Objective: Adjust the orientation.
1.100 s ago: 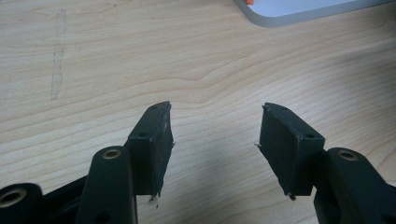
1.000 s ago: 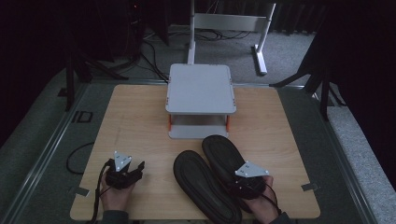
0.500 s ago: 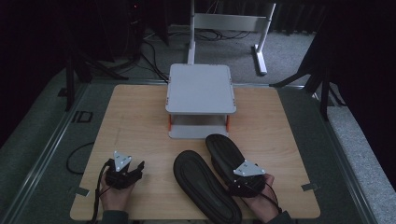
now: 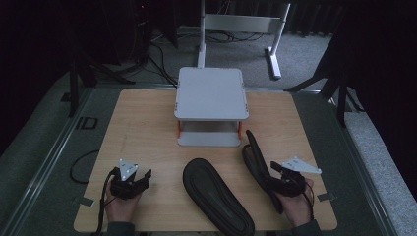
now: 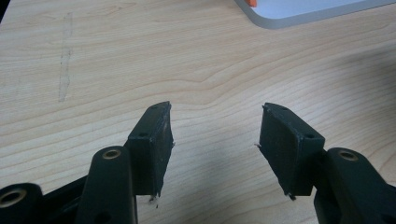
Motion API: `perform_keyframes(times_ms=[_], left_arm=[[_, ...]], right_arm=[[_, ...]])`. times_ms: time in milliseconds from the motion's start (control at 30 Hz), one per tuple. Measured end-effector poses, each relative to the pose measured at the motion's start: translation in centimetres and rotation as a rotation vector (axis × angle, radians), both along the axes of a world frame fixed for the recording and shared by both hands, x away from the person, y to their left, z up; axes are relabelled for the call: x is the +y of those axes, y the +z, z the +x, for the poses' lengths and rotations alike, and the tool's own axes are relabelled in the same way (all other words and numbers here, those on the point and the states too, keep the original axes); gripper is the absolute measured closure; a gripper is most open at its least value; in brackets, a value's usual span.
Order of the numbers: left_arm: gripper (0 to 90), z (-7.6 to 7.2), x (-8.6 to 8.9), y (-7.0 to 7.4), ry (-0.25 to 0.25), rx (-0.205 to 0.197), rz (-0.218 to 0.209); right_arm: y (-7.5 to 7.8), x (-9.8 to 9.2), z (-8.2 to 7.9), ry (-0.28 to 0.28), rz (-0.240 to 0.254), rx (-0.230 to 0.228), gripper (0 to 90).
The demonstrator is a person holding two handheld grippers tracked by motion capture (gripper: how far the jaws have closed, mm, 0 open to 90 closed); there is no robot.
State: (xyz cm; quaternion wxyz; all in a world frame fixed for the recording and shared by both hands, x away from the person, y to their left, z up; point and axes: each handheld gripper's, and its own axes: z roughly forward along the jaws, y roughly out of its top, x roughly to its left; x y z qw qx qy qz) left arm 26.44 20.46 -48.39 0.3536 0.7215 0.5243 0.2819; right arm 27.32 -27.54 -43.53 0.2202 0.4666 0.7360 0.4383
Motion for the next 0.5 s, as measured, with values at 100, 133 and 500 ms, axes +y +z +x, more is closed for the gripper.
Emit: perform_keyframes(times_ms=[100,133,500], left_arm=[[44.1,0.0,0.0,0.0,0.000,0.000,0.001],[44.1,0.0,0.0,0.0,0.000,0.000,0.001],[44.1,0.1,-0.2,-0.1,-0.004,0.004,0.004]], right_arm=[[0.5,-1.2,-0.1,-0.037,0.014,-0.022,43.1],[0.8,-2.4,-0.2,-0.073,0.019,-0.038,43.3],[-1.9,-10.0,1.0,-0.288,0.088,0.126,56.2]])
